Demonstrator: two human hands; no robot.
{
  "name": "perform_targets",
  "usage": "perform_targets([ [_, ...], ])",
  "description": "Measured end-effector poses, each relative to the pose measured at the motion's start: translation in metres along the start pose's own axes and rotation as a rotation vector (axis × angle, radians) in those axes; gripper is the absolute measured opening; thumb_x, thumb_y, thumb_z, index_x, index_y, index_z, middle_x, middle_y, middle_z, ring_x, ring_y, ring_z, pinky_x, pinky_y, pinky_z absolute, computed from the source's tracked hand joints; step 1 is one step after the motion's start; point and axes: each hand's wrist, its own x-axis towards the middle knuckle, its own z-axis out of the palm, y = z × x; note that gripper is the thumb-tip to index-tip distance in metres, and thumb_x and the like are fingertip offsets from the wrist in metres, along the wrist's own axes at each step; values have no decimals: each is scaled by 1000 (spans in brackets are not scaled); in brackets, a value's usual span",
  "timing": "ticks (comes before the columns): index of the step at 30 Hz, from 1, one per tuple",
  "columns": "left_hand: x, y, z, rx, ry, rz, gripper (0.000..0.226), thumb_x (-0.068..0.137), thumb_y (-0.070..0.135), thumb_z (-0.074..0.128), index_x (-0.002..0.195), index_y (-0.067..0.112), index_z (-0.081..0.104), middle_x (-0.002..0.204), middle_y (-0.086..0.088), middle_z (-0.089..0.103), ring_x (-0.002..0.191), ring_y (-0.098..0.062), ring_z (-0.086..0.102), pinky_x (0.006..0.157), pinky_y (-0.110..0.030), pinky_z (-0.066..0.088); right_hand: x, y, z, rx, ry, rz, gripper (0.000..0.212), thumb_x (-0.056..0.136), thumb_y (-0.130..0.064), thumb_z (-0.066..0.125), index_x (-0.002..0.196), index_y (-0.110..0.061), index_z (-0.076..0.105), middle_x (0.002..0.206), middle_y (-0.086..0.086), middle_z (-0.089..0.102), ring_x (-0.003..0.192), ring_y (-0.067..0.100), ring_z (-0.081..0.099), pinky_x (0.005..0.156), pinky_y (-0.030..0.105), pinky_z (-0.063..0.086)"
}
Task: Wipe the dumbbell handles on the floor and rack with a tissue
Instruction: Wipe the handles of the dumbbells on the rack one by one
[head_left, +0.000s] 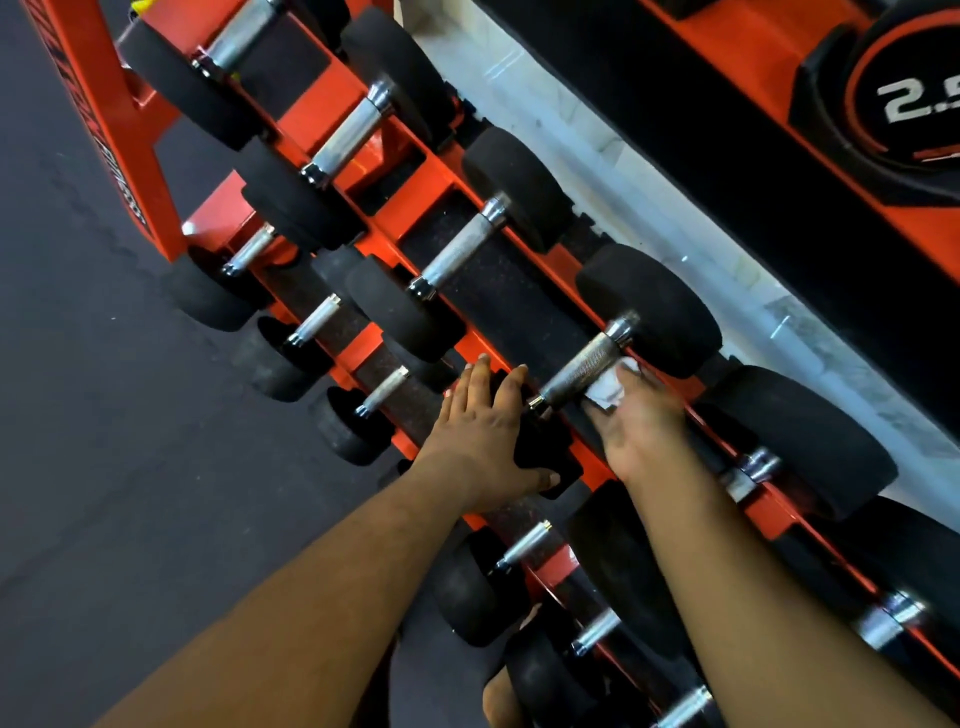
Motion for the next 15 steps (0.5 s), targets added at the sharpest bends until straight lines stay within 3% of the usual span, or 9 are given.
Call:
perform_targets([
  [3,1,0,1,-11,7,-3,124,75,61,78,159,32,-8,165,-12,-24,153,-29,-20,125,-45,-4,-2,-15,25,66,-16,37,8,98,-9,57,104,-12,60,110,13,66,95,22,65,99,46,50],
  [6,2,1,1,-20,11,-6,124,74,60,79,159,32,-7,166,-12,-23,154,-28,-20,126,-46,-3,-2,-20,37,23,-12,74,19,89,-15,66,107,-10,62,108,12,66,105,28,66,103,48,49],
  [8,1,1,1,-20,9,-7,124,74,60,78,159,32,-8,165,-12,-24,153,-28,-21,126,-45,-4,-3,-22,44,-2,15,76,23,86,-16,70,107,-9,64,96,9,66,90,25,67,86,42,57],
  [10,0,1,0,-17,2,-6,124,75,60,78,159,32,-9,165,-11,-25,153,-28,-21,124,-45,-4,4,-25,46,1,-9,84,6,90,-16,68,93,-12,64,88,4,63,80,19,64,72,33,53],
  [12,-1,1,0,-15,2,-6,123,76,61,77,159,32,-9,165,-10,-25,153,-28,-22,124,-45,-3,7,-28,42,27,-73,98,5,94,-18,65,90,-16,63,89,2,63,82,17,64,78,32,52],
  [15,0,0,0,-17,-2,-3,123,77,61,77,159,32,-9,165,-10,-25,153,-28,-22,126,-46,-3,9,-26,29,47,-148,111,14,93,-26,68,103,-17,63,102,4,64,98,20,64,96,42,50],
])
